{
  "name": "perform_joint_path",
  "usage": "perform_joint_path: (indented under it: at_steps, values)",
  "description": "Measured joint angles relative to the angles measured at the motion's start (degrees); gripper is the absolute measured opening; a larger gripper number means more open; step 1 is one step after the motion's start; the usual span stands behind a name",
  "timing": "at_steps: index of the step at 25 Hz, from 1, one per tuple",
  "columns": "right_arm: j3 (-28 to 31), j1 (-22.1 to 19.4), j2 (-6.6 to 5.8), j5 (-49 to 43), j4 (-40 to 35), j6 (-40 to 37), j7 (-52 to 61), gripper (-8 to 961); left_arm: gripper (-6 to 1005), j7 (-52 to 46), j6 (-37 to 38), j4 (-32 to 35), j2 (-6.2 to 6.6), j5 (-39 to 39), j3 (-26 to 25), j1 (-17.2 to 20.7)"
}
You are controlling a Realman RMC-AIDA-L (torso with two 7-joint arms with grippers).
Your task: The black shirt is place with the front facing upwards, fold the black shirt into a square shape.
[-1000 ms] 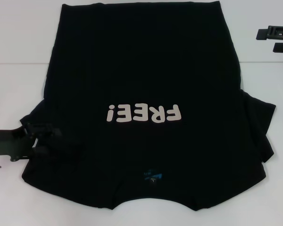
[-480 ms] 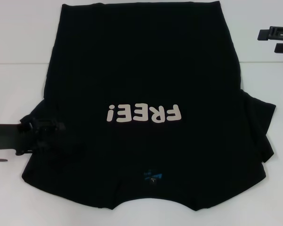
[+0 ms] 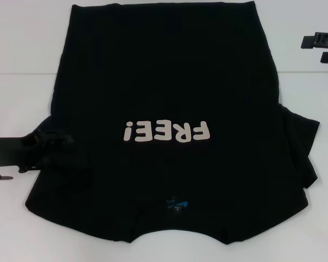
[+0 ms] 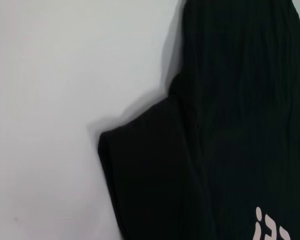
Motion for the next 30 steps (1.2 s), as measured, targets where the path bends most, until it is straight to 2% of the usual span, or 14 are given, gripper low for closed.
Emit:
perform_joint_path:
  at_steps: [16, 20, 23, 26, 30]
  values:
    - [0.0, -0.4, -0.12, 0.2, -0.1, 0.2, 0.2, 914, 692, 0.1, 1.5, 0.1, -0.11, -1.5, -3.0, 2.0]
    - [0.1, -0.4, -0.12, 0.2, -0.1, 0.4, 0.1, 914, 682, 1.3, 2.5, 0.2, -1.00, -2.4, -3.0, 1.6]
    - [0.1, -0.3, -0.12, 0.2, -0.1, 0.7, 0.1, 914, 674, 4.5, 2.8, 0.9, -1.76, -6.3, -3.0, 1.7]
    - [0.1, -0.4, -0.12, 0.2, -0.1, 0.7, 0.1, 914, 667, 7.8, 4.4, 1.1, -1.95, -9.4, -3.0, 2.1]
    - [0.1, -0.6, -0.20, 0.2, -0.1, 0.6, 0.2, 914, 657, 8.3, 6.1, 0.3, -1.89, -9.4, -2.6, 2.9]
